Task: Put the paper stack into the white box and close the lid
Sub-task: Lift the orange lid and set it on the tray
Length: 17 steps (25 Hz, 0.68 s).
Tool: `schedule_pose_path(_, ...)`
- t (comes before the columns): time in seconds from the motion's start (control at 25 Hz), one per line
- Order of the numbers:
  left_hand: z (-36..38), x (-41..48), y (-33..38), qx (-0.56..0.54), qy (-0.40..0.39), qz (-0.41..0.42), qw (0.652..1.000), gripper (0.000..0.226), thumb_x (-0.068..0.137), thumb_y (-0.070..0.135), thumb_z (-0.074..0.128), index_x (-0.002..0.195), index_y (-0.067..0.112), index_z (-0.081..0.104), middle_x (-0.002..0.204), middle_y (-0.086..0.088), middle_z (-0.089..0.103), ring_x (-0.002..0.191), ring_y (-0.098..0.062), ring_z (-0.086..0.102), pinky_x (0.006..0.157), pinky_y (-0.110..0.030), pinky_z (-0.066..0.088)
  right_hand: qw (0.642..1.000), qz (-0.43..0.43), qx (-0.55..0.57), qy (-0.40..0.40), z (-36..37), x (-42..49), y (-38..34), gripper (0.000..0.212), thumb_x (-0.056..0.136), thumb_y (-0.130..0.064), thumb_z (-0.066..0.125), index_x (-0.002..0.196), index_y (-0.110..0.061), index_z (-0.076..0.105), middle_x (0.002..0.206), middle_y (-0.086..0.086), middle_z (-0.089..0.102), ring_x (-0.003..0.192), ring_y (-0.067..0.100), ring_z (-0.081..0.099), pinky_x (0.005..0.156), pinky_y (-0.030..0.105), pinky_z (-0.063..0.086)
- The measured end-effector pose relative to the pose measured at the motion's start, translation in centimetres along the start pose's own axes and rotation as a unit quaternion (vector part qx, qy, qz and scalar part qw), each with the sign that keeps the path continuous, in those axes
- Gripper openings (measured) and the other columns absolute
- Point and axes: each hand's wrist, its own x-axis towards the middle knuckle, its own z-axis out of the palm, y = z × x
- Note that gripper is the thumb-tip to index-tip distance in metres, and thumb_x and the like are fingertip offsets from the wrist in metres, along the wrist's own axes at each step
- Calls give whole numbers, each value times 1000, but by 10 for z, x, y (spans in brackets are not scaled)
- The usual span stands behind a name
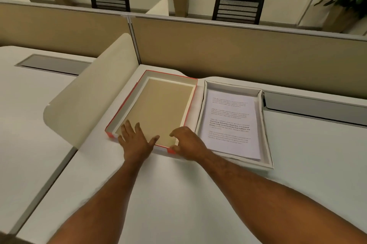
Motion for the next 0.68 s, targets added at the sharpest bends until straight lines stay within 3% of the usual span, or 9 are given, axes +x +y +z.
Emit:
schedule_pose_path(0.16,9,-9,8,-77,46,-68,994,105,76,72,55,148,2,25,160,-25,12,149,-42,6,115,-60,19,991,-54,-120,-16,18,8,-11,25,91,-22,55,108,-14,72,105,8,74,100,28,60,94,40,45)
schedule_pose_path(0.24,13,-13,7,-135,80,-98,983,111,74,71,58,148,-3,21,159,-27,13,149,-42,9,117,-57,20,987,-61,-148,0,24,6,-14,23,89,-11,50,88,-11,73,85,9,74,83,30,62,83,38,47)
schedule_pose_path(0.36,21,-22,11,-273,99,-163,943,117,73,66,66,147,-8,15,156,-28,15,147,-40,12,120,-50,17,988,-70,-126,54,24,4,-14,21,86,-7,50,79,-9,70,78,11,72,74,30,61,71,34,40)
schedule_pose_path(0.44,20,-25,20,-402,93,-205,887,104,71,60,72,139,-5,29,145,-25,35,136,-37,32,114,-49,32,991,-76,-65,93,18,2,-15,23,86,-10,50,76,-7,70,73,11,72,67,27,60,67,32,41)
schedule_pose_path(0.52,10,-22,34,-514,67,-200,832,76,75,53,74,119,-2,47,114,-17,56,109,-34,55,95,-47,49,989,-71,2,128,10,1,-16,25,86,-12,50,76,-8,73,72,8,73,64,21,62,67,30,47)
schedule_pose_path(0.6,-2,-18,49,-563,47,-166,808,62,79,45,73,107,-5,50,91,-12,55,87,-30,58,80,-44,53,984,-62,78,147,0,-1,-14,22,87,-14,55,82,-9,76,77,5,76,67,15,66,70,27,52)
schedule_pose_path(0.68,-19,-17,64,-589,71,-136,793,49,82,35,74,104,1,46,87,-7,50,83,-25,54,73,-37,52,979,-52,134,145,-11,-3,-11,18,87,-17,60,91,-11,77,86,4,77,74,11,65,72,25,52)
